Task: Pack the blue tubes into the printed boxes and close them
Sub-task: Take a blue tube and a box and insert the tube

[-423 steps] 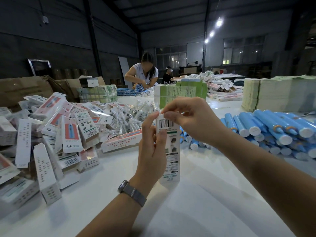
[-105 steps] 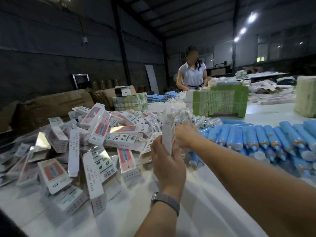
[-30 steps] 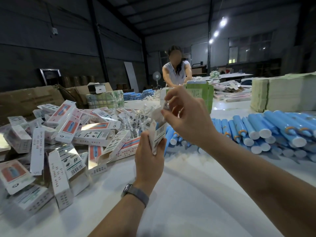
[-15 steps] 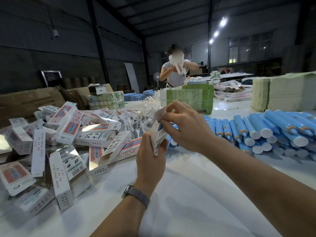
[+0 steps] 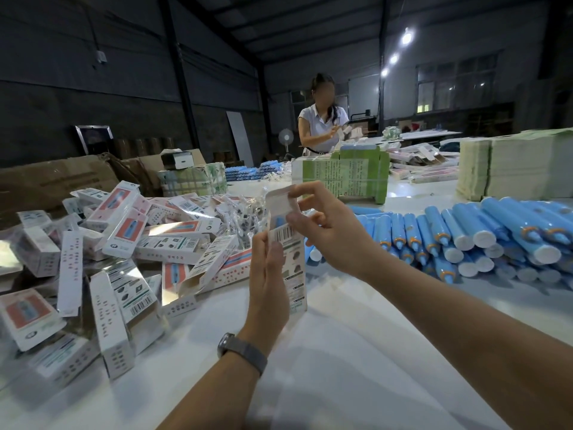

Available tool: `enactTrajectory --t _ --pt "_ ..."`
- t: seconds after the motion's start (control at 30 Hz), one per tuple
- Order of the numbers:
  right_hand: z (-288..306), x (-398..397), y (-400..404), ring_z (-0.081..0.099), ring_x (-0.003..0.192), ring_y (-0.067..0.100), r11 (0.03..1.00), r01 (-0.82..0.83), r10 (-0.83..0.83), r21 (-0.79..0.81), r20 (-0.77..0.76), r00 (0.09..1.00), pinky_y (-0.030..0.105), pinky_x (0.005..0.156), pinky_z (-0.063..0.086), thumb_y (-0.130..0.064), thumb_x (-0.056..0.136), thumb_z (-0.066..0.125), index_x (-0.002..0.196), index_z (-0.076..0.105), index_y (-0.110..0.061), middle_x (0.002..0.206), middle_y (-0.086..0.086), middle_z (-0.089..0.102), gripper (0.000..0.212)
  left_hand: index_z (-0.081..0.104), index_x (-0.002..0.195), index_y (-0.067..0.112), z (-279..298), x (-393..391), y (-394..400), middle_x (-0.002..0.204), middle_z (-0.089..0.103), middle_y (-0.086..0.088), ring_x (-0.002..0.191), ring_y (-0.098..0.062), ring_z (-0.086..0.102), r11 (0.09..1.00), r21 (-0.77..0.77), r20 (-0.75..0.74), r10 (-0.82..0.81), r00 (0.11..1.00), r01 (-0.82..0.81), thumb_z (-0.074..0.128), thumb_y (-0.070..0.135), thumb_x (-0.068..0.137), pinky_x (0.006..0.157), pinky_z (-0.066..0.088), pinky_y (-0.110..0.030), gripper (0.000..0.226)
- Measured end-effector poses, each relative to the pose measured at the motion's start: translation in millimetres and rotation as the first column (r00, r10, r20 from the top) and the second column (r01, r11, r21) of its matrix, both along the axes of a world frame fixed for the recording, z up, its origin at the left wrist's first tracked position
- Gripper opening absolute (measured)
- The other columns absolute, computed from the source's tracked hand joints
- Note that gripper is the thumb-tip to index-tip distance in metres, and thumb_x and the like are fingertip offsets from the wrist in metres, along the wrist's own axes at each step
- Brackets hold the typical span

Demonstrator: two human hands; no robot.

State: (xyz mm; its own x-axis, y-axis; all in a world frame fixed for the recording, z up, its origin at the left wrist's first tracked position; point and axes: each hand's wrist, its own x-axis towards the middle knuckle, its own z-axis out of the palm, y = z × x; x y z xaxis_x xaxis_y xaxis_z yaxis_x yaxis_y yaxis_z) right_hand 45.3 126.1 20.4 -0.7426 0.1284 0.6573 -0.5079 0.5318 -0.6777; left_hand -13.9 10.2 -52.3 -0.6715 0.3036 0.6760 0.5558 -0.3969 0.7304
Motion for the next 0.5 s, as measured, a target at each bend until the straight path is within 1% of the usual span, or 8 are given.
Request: enactTrajectory --t 0.07,0.1,0.2,0.27,0.33,0.4,0.43,0.5 --pt "1.4 -0.3 0.4 0.068 0.073 0.008 0.999 -0.013 0.013 -0.048 -0.005 1.000 0.019 0.059 0.050 -0.028 0.097 0.062 0.110 0.052 -0.032 0.086 -0.023 0.066 0.017 0.053 0.105 0.029 2.0 1.9 0.6 0.098 0.069 0.008 0.090 -0.009 0.068 1.000 -0.001 -0.002 -0.009 1.000 0.009 0.039 0.055 0.095 0.072 0.055 -0.020 0.031" --pt "2.1 -0.2 0.1 0.069 0.074 0.012 0.997 -0.023 0.023 -0.069 -0.005 1.000 0.020 0.058 0.050 -0.027 0.096 0.062 0.108 0.051 -0.033 0.085 -0.023 0.066 0.017 0.053 0.106 0.027 2.8 2.6 1.0 0.097 0.069 0.009 0.089 -0.008 0.068 1.000 -0.002 -0.003 -0.001 1.000 0.001 0.038 0.052 0.098 0.071 0.055 -0.019 0.030" --pt "3.8 0.5 -2.0 0.069 0.077 0.026 0.995 -0.030 0.030 -0.095 -0.004 1.000 0.025 0.056 0.050 -0.028 0.096 0.062 0.105 0.049 -0.038 0.085 -0.015 0.069 0.019 0.049 0.106 0.022 5.4 3.4 1.8 0.091 0.068 0.012 0.082 -0.003 0.066 0.999 0.016 -0.017 0.052 0.999 -0.052 0.033 0.040 0.103 0.067 0.053 -0.015 0.024" --pt "4.3 1.1 -4.0 0.068 0.078 0.031 0.997 -0.012 0.012 -0.080 -0.012 1.000 0.030 0.056 0.053 -0.031 0.096 0.062 0.106 0.048 -0.038 0.087 -0.012 0.070 0.019 0.046 0.111 0.021 7.0 4.3 1.6 0.089 0.067 0.017 0.080 0.001 0.065 0.997 0.029 -0.029 0.076 0.997 -0.075 0.030 0.039 0.108 0.065 0.052 -0.013 0.024" --pt "3.4 1.8 -5.0 0.067 0.076 0.029 0.998 0.003 -0.005 -0.067 -0.029 1.000 0.032 0.057 0.055 -0.032 0.096 0.062 0.106 0.046 -0.037 0.089 -0.008 0.071 0.020 0.043 0.117 0.022 8.3 5.5 1.2 0.092 0.068 0.019 0.081 0.002 0.065 0.997 0.027 -0.033 0.073 0.997 -0.072 0.031 0.040 0.104 0.064 0.052 -0.013 0.025" --pt "1.3 2.3 -5.3 0.065 0.073 0.024 0.997 0.010 -0.013 -0.074 -0.043 0.999 0.025 0.054 0.050 -0.031 0.096 0.062 0.104 0.045 -0.039 0.091 -0.005 0.070 0.020 0.041 0.121 0.027 8.4 6.4 1.1 0.099 0.070 0.018 0.084 0.001 0.067 0.997 0.035 -0.025 0.066 0.998 -0.065 0.033 0.039 0.101 0.066 0.053 -0.016 0.025" --pt "0.5 2.4 -5.1 0.064 0.071 0.022 0.997 0.011 -0.015 -0.082 -0.045 0.999 0.022 0.054 0.048 -0.031 0.096 0.062 0.104 0.044 -0.039 0.092 -0.005 0.070 0.021 0.040 0.122 0.032 8.8 6.9 1.0 0.102 0.070 0.018 0.086 -0.001 0.068 0.997 0.042 -0.023 0.066 0.998 -0.065 0.034 0.040 0.103 0.067 0.054 -0.018 0.022" --pt "-0.3 2.3 -4.6 0.063 0.070 0.019 0.995 0.012 -0.017 -0.097 -0.052 0.999 0.022 0.055 0.048 -0.029 0.095 0.063 0.103 0.045 -0.039 0.093 -0.004 0.070 0.022 0.039 0.122 0.047 10.5 7.2 0.2 0.105 0.069 0.018 0.090 -0.006 0.069 0.995 0.053 -0.041 0.091 0.995 -0.089 0.035 0.040 0.105 0.071 0.056 -0.025 0.019"
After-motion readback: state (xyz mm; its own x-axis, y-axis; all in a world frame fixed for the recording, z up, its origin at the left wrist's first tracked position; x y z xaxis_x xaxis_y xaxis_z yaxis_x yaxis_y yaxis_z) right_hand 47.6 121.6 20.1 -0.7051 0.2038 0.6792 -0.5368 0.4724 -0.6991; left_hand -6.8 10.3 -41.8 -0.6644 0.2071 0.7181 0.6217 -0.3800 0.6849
